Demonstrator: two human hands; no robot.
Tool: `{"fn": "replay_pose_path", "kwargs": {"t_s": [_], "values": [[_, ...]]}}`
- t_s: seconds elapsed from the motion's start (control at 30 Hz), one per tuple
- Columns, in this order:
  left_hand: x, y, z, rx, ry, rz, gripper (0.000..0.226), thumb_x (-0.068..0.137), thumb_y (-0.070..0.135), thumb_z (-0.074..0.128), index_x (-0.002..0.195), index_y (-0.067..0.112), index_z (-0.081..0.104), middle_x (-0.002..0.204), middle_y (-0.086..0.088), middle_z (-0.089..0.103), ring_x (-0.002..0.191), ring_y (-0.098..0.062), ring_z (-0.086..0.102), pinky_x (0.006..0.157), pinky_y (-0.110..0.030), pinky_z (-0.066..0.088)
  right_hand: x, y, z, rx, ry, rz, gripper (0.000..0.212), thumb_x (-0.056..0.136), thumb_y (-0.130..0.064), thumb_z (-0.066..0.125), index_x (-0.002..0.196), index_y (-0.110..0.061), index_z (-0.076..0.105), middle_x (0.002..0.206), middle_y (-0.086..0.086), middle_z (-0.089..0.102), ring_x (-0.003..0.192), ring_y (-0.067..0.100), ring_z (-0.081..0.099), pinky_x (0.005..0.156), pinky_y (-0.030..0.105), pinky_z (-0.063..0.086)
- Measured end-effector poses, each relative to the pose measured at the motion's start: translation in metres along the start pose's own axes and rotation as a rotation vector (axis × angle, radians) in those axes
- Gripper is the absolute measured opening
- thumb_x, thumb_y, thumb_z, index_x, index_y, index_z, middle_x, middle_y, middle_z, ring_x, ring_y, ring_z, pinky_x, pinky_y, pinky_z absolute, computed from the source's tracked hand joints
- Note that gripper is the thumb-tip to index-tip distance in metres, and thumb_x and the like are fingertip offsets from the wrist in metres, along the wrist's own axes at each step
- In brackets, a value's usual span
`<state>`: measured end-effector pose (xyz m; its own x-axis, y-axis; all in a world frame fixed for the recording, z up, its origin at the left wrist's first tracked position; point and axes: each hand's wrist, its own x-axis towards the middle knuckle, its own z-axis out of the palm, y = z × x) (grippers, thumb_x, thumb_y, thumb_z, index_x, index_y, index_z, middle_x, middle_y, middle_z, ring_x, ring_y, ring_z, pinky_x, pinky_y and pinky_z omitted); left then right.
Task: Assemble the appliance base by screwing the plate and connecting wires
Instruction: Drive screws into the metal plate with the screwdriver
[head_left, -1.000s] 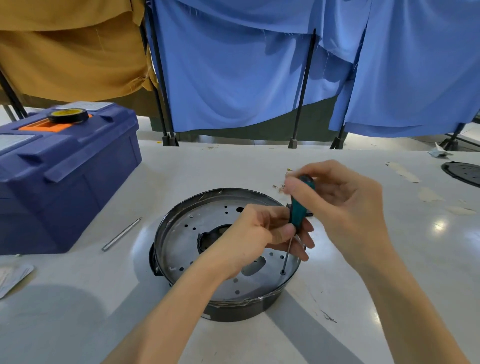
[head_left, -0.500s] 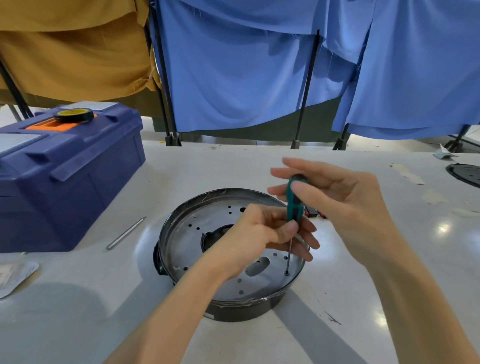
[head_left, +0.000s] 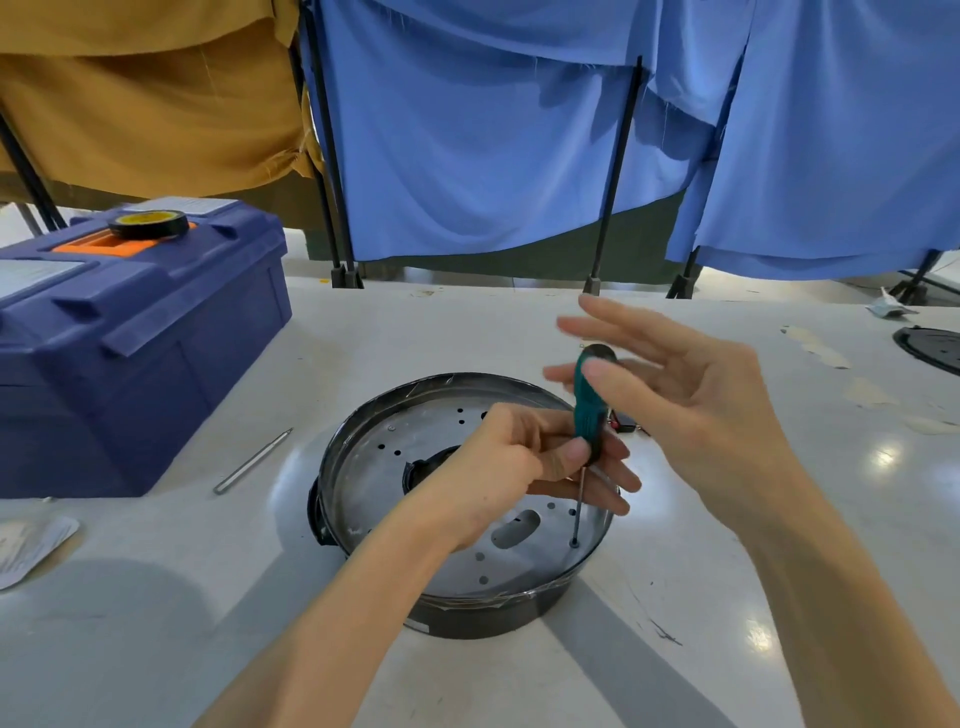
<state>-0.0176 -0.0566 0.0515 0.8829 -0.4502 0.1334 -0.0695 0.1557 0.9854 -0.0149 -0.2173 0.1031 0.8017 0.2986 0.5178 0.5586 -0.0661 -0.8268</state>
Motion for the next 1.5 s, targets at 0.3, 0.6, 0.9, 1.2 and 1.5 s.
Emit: {"fn": "replay_pose_path", "kwargs": {"t_s": [0.3, 0.6, 0.9, 1.2, 1.5], "values": [[0.002, 0.001, 0.006, 0.002, 0.068, 0.021, 0.015, 0.086, 0.001, 0.066, 0.093, 0.011, 0.075, 0.090, -0.008, 0.076, 0.083, -0.031, 0.074, 0.077, -0.027, 0.057, -0.013, 0.012, 0.026, -0.313, 0.507, -0.102, 0.024, 0.071, -0.035, 0.084, 0.078, -0.026, 0.063, 0.068, -0.014, 0.067, 0.064, 0.004, 0.066, 0.061, 0.014, 0.054], [-0.002, 0.000, 0.001, -0.025, 0.017, 0.024, 0.019, 0.092, 0.002, 0.060, 0.110, 0.001, 0.067, 0.101, -0.016, 0.073, 0.093, -0.039, 0.071, 0.090, -0.038, 0.055, -0.007, 0.005, 0.004, -0.012, 0.138, -0.067, 0.027, 0.074, -0.034, 0.074, 0.096, -0.019, 0.074, 0.089, -0.007, 0.077, 0.084, 0.014, 0.075, 0.076, 0.024, 0.059], [0.001, -0.001, -0.003, -0.043, 0.018, 0.005, 0.020, 0.094, -0.001, 0.053, 0.098, 0.005, 0.072, 0.095, -0.016, 0.074, 0.089, -0.036, 0.072, 0.082, -0.033, 0.056, -0.004, 0.003, 0.005, 0.015, 0.055, -0.005, 0.037, 0.082, -0.040, 0.067, 0.112, -0.018, 0.071, 0.104, -0.009, 0.075, 0.089, 0.013, 0.074, 0.077, 0.024, 0.059], [0.003, 0.002, 0.009, 0.017, 0.038, -0.017, 0.014, 0.090, 0.004, 0.064, 0.102, 0.003, 0.070, 0.094, -0.013, 0.075, 0.082, -0.028, 0.074, 0.076, -0.025, 0.057, -0.011, 0.014, 0.023, -0.383, 0.494, -0.110, 0.018, 0.079, -0.029, 0.080, 0.089, -0.016, 0.073, 0.070, -0.002, 0.072, 0.063, 0.018, 0.070, 0.065, 0.033, 0.060], [0.000, 0.002, 0.002, 0.023, -0.010, -0.052, 0.021, 0.099, 0.004, 0.047, 0.104, 0.002, 0.067, 0.093, -0.019, 0.073, 0.094, -0.038, 0.070, 0.092, -0.041, 0.054, -0.002, -0.002, -0.004, -0.013, -0.045, -0.005, 0.041, 0.080, -0.035, 0.065, 0.116, -0.018, 0.070, 0.105, -0.009, 0.075, 0.094, 0.009, 0.073, 0.082, 0.023, 0.058]]}}
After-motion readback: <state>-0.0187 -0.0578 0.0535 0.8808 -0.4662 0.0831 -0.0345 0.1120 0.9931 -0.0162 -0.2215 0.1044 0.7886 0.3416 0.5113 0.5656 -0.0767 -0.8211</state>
